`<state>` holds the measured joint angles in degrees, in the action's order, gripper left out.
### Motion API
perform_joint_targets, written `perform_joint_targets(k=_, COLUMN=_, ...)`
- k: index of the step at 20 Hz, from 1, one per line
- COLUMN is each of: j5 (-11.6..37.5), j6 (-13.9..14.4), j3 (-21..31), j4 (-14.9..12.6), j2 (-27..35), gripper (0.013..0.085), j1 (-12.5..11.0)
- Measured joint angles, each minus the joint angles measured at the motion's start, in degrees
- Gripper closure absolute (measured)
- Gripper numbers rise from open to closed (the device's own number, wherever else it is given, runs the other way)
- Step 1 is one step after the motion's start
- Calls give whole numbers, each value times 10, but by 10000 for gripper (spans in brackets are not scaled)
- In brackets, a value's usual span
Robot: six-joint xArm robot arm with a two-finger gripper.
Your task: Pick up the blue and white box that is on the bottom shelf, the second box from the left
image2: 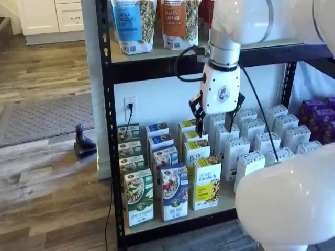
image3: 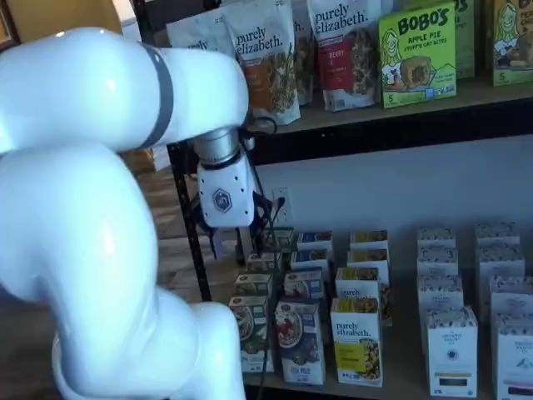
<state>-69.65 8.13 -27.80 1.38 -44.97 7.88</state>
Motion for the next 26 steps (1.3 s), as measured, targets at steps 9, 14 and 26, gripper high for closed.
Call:
perform_joint_targets(k=9, j5=110, j6=2, j3=31, j4=24, j2=70, gripper=130, j1=17)
perform_joint_targets(k=14, j5=169, j6=14, j3=36, j4=22, j2=127, gripper=130, j1=32)
perform_joint_targets(k=26, j5=271, j6=7, j3=32, j4=30, j2=243, gripper=130, j1=35)
